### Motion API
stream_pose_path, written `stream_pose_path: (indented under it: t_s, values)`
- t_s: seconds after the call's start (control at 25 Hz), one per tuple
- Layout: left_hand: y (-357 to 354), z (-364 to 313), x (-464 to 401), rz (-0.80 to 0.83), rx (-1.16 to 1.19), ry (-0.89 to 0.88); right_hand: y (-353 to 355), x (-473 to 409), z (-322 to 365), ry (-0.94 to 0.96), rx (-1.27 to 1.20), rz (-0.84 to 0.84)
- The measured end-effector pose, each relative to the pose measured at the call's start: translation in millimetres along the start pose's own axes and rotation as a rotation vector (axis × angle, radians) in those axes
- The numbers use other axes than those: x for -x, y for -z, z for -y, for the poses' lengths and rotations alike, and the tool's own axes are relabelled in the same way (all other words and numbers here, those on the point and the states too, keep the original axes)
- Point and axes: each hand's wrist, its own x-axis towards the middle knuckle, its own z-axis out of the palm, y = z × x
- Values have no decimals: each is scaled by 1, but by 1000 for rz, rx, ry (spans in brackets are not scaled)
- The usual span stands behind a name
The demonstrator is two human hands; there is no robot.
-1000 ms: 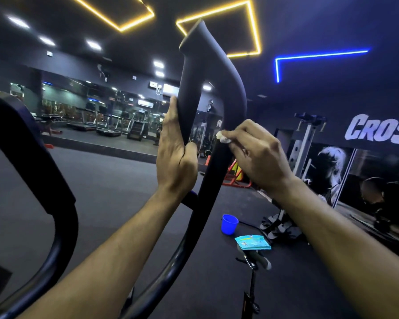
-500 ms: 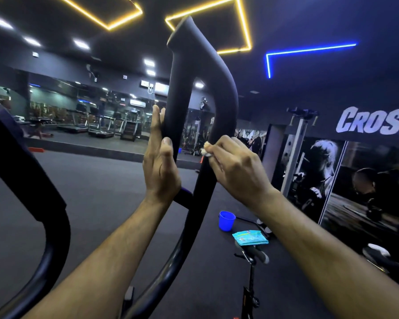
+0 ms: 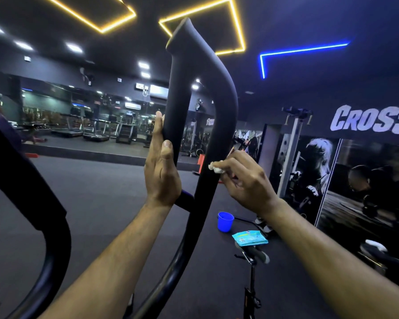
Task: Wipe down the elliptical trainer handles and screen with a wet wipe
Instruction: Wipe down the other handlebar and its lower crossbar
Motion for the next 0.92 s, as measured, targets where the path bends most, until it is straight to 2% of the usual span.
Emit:
stream_pose_path:
  t_s: [0.12, 0.32, 0.48, 0.68, 0.84, 0.92]
  values:
    - [-2, 1, -1, -16, -13, -12, -15, -3, 11, -152, -11, -148]
    - [-3, 2, -1, -6, -6, -15, -27, 25, 13, -117, -27, -128]
    - [-1, 8, -2, -6, 12, -34, -36, 18, 29, -298, -35, -296]
    - [2, 16, -3, 21, 171, -15, -31, 42, 21, -253, -36, -176]
    - [2, 18, -4, 21, 191, 9, -37, 27, 30, -377, -43, -307]
    - [2, 19, -3, 28, 195, 16, -41, 35, 37, -306, -4, -239]
